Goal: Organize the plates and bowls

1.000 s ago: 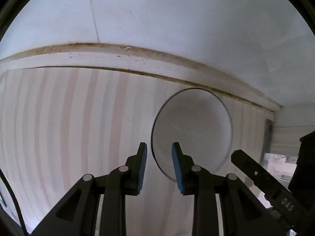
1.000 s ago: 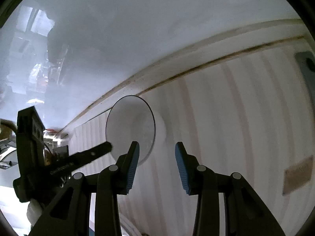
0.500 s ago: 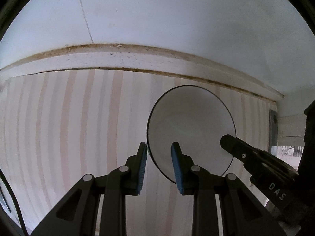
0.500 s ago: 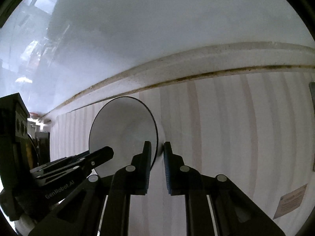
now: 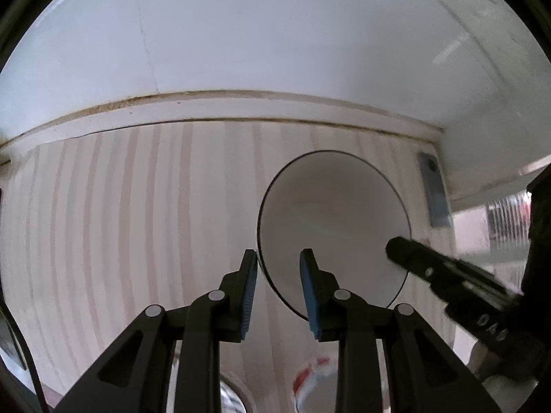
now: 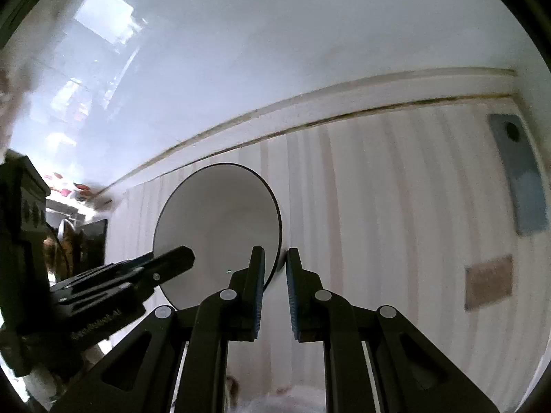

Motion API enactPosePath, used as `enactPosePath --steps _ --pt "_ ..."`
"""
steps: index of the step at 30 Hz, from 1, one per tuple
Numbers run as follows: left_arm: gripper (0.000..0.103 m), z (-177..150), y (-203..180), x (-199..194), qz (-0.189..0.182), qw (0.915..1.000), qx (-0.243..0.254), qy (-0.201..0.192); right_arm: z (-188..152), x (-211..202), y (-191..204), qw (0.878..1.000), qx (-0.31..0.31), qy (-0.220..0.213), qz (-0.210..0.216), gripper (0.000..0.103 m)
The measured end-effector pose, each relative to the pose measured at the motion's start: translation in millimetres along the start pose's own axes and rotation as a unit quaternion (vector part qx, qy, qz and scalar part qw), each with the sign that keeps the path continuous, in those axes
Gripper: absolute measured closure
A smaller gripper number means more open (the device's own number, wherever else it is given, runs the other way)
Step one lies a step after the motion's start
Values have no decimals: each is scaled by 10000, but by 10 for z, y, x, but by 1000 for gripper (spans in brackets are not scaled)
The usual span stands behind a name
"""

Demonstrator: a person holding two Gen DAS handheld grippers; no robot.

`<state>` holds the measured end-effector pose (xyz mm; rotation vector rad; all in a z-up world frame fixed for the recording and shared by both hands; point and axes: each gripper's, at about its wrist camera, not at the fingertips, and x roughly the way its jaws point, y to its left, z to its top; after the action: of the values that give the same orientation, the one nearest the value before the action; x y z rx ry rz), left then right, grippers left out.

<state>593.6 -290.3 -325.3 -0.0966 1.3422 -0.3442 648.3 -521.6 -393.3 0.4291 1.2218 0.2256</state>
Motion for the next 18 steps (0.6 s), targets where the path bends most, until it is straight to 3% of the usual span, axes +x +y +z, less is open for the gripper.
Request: enactPosePath --steps 8,18 --pt "80 -529 -234 -300 -133 9995 283 5 -588 -761 69 9994 3 -338 -90 89" --pt "80 -1114 -456 -323 -241 9975 632 184 -1393 -1096 -75 9988 328 -359 -111 89"
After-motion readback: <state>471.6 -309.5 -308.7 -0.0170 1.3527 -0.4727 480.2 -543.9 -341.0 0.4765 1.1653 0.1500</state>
